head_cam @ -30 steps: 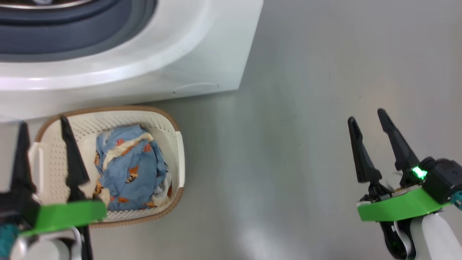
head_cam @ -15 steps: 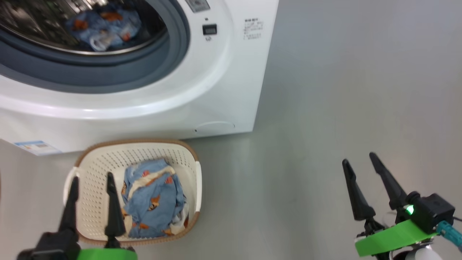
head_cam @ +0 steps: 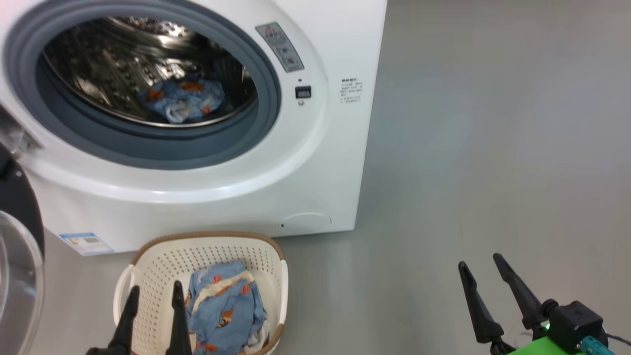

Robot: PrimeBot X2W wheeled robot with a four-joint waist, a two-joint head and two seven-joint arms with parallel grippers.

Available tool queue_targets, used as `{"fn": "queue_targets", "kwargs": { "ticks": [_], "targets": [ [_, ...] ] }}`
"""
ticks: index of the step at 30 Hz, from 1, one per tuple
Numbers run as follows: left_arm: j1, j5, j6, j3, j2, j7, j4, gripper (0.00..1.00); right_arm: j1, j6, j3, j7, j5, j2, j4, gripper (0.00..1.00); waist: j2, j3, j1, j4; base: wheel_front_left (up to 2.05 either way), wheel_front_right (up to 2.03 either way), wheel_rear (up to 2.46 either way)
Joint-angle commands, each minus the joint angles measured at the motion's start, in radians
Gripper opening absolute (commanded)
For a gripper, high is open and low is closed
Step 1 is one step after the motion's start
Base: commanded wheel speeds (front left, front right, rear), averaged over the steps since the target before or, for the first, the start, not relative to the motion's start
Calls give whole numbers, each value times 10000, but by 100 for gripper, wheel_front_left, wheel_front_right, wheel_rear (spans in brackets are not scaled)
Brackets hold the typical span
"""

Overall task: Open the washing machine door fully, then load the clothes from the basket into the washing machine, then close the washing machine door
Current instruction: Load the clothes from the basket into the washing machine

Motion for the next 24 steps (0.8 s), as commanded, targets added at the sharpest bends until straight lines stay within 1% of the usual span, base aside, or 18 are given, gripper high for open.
{"fn": "queue_targets", "kwargs": {
  "ticks": [1,10,24],
  "targets": [
    [-76,159,-100,345,64,-88,-29,100,51,88,263,-49,-166,-73,-190,100,0,-436,1,35,0,0,0],
    [247,116,-325,403,59,-89,259,100,389,88,326,-8,-251,82,-149,100,0,-1173,1,-54,0,0,0],
    [317,70,-380,338,119,-89,321,100,600,88,364,123,-300,177,-272,100,0,-1440,1,-84,0,0,0]
  ]
}}
